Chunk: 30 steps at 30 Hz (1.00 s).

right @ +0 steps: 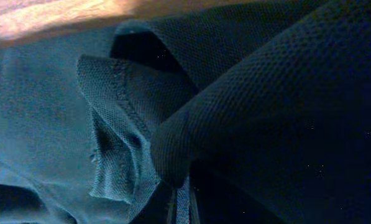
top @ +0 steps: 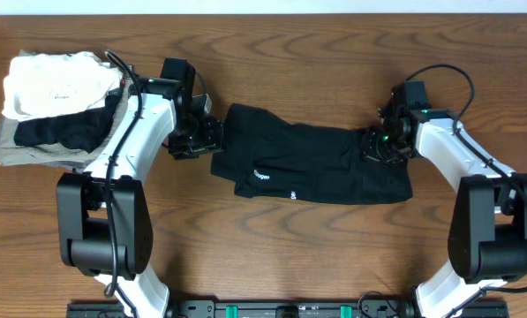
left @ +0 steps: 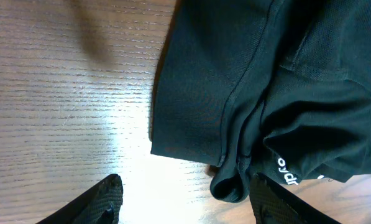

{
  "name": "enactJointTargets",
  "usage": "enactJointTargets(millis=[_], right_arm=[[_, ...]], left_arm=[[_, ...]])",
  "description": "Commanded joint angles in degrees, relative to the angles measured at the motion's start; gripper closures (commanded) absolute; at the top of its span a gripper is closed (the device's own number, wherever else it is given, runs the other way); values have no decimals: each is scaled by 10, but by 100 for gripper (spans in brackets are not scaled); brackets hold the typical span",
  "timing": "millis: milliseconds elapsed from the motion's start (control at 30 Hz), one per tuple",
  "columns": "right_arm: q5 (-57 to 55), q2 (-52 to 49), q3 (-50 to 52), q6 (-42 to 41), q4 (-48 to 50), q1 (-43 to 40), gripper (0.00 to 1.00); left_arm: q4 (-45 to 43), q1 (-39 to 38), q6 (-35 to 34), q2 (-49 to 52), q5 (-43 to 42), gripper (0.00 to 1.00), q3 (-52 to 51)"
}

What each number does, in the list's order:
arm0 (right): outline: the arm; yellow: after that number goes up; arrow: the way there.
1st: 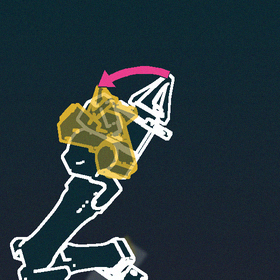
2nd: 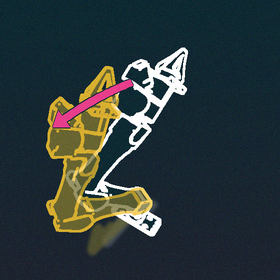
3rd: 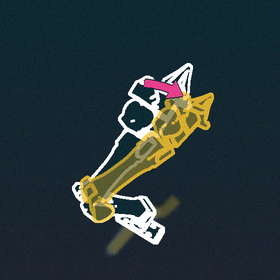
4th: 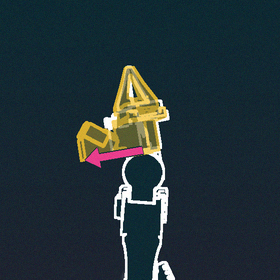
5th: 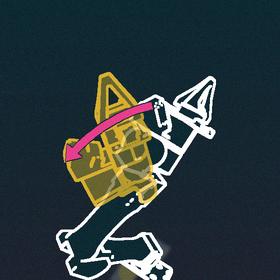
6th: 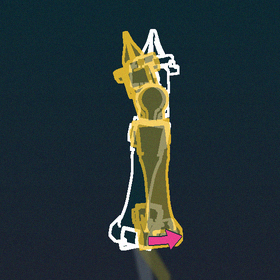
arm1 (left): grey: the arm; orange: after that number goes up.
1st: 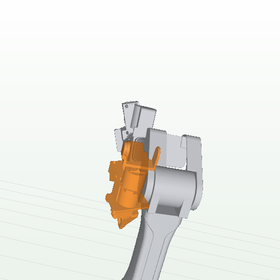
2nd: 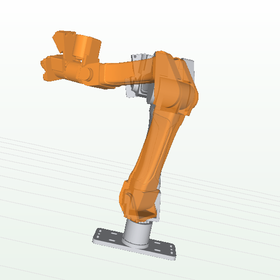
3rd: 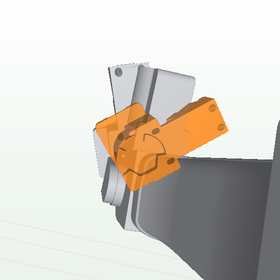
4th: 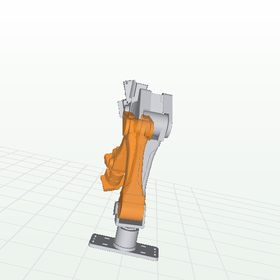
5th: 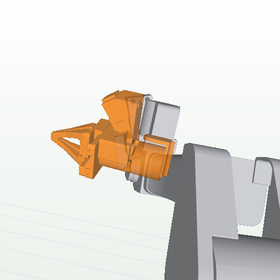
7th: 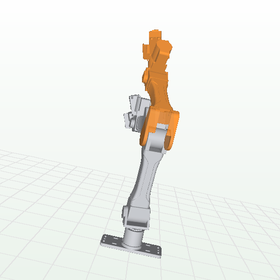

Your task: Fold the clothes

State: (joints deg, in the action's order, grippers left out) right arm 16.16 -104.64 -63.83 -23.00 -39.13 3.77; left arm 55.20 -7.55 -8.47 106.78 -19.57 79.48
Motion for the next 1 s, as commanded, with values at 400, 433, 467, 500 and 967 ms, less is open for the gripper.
enactJointTargets(millis=[400,433,467,500,967], right_arm=[[-40,23,-229,74,-252,-2,45],[-57,23,-235,74,-271,-3,47],[-68,23,-236,74,-284,-4,50],[-74,23,-235,75,-302,-4,55],[-112,22,-86,42,-282,-5,98]], left_arm=[[0,0,12,-1,-5,33,5],[0,0,12,-1,-5,33,5],[0,0,12,-1,-5,33,5],[0,0,12,-1,-5,33,5],[0,0,12,-1,-5,33,5]])
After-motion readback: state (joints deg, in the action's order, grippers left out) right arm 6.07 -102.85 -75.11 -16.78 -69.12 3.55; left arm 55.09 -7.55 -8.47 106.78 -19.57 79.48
